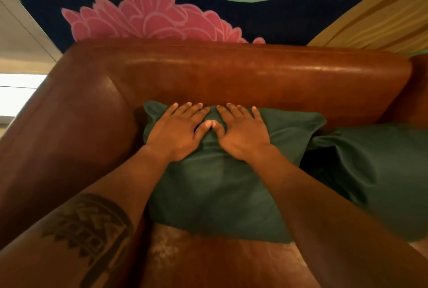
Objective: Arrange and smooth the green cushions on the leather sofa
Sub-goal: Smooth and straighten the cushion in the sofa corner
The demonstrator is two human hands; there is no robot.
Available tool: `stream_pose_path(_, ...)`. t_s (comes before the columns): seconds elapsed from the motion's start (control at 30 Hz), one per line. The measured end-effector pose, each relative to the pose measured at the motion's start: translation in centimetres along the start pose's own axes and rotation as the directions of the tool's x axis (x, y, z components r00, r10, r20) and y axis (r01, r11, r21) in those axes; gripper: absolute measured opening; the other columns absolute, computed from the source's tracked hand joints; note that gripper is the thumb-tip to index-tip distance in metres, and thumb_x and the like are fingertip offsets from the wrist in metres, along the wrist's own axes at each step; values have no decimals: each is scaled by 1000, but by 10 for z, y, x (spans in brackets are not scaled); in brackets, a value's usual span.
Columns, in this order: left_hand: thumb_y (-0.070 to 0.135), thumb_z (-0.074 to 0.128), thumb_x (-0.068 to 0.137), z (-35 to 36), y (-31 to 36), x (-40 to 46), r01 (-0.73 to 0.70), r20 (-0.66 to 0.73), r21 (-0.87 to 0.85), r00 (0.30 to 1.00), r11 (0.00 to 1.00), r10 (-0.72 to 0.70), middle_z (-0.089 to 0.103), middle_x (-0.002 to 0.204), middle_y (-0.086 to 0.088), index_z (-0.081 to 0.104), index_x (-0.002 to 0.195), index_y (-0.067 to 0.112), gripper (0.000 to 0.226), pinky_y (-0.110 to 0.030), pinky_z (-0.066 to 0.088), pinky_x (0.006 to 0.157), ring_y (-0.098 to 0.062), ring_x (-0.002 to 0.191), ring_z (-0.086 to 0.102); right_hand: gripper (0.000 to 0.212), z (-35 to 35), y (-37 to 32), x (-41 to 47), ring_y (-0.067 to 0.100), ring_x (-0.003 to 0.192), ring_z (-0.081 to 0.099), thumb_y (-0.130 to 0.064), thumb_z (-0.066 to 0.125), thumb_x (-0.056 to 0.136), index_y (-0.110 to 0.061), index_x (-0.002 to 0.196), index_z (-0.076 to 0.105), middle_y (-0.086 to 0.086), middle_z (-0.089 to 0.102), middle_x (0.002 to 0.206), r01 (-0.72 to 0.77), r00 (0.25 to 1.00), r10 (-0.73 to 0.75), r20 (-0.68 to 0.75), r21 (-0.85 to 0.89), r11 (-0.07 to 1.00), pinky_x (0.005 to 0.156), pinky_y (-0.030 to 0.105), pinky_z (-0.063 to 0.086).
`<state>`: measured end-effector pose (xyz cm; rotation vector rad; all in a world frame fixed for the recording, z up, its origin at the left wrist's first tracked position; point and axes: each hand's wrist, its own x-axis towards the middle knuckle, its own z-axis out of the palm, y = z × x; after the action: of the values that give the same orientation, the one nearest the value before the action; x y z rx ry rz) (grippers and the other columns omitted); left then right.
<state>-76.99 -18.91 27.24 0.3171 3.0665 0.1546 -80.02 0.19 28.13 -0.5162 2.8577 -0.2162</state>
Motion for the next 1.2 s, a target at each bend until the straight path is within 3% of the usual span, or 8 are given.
stream_pose_path(0.17,69,11,99,2,-11,0,16,-17,31,1000,999,-15,42,163,0,38,158,29,76,-42,17,128,-20,152,34,79,-4,10,-6,15,161,16,-74,12,100,-31,166,25,-6,22,174,-73,997,71,-17,-81,994,127,60,-5)
stream_pose_path(0.4,70,6,99,-3,-55,-17,77,8,129,997,989,-78,59,146,3,45,151,32,75,-46,30,117,-19,137,50,94,-18,71,-30,10,161,8,-86,-3,90,-35,168,13,-12,10,175,-165,983,170,73,-68,984,127,62,-6)
stream_pose_path(0.53,68,7,100,-14,-63,-18,88,47,203,994,975,-99,61,139,4,48,142,33,69,-49,30,105,-18,132,52,96,-18,85,-36,10,162,7,-86,-5,90,-33,168,12,-10,8,176,-208,975,213,59,-81,975,127,60,-9)
stream_pose_path(0.77,67,16,101,-39,-61,1,186,75,208,976,960,-205,51,150,-3,47,148,27,69,-57,25,114,-25,142,44,95,-34,101,-35,20,160,18,-79,-3,95,-21,165,27,2,25,173,-416,903,427,50,-150,897,123,67,-11)
stream_pose_path(0.87,66,21,99,-42,-47,11,-32,-134,34,990,999,36,47,157,-5,41,154,27,70,-50,31,119,-25,146,41,75,-37,81,-28,30,140,52,-67,19,104,-15,143,56,12,60,147,-230,955,205,-214,-98,968,123,62,9)
stream_pose_path(0.97,80,17,94,-30,-24,11,-214,12,-83,976,973,216,35,166,2,28,161,32,83,-48,26,124,-17,153,31,81,-24,44,-24,22,152,38,-72,15,97,-24,158,41,5,42,165,152,984,-142,-108,91,984,125,52,17)
stream_pose_path(1.07,88,20,90,-8,-10,0,-178,93,-59,979,982,183,26,170,9,18,163,38,88,-47,20,125,-10,156,23,85,-5,32,-25,11,161,10,-80,11,94,-37,167,14,-8,12,176,170,985,-171,32,43,985,130,48,5)
stream_pose_path(1.2,94,20,86,-9,-25,-6,-131,77,2,988,991,131,27,168,14,20,161,41,92,-45,23,123,-7,154,25,91,-7,45,-30,9,161,11,-88,11,89,-40,167,13,-12,14,175,88,996,-88,23,0,996,131,43,8)
